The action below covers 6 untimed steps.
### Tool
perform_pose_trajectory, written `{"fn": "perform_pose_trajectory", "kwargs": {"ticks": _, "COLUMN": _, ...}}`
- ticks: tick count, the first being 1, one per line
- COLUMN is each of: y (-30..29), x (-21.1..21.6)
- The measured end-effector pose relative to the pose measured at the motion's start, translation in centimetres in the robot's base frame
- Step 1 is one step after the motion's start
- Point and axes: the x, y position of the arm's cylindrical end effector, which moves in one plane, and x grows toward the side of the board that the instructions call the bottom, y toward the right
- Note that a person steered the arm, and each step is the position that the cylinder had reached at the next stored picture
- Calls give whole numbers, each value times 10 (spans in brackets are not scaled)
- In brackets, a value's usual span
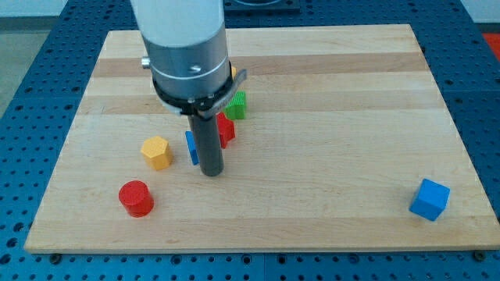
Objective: Push the trianglehexagon and red circle into the group of blocks
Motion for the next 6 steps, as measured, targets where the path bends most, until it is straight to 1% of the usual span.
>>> {"fn": "perform_pose_trajectory", "kwargs": {"ticks": 1, "y": -5, "x": 85}}
{"fn": "perform_pose_trajectory", "kwargs": {"ticks": 2, "y": -24, "x": 97}}
{"fn": "perform_pose_trajectory", "kwargs": {"ticks": 3, "y": -69, "x": 96}}
{"fn": "perform_pose_trajectory", "kwargs": {"ticks": 5, "y": -132, "x": 96}}
{"fn": "perform_pose_trajectory", "kwargs": {"ticks": 6, "y": -139, "x": 96}}
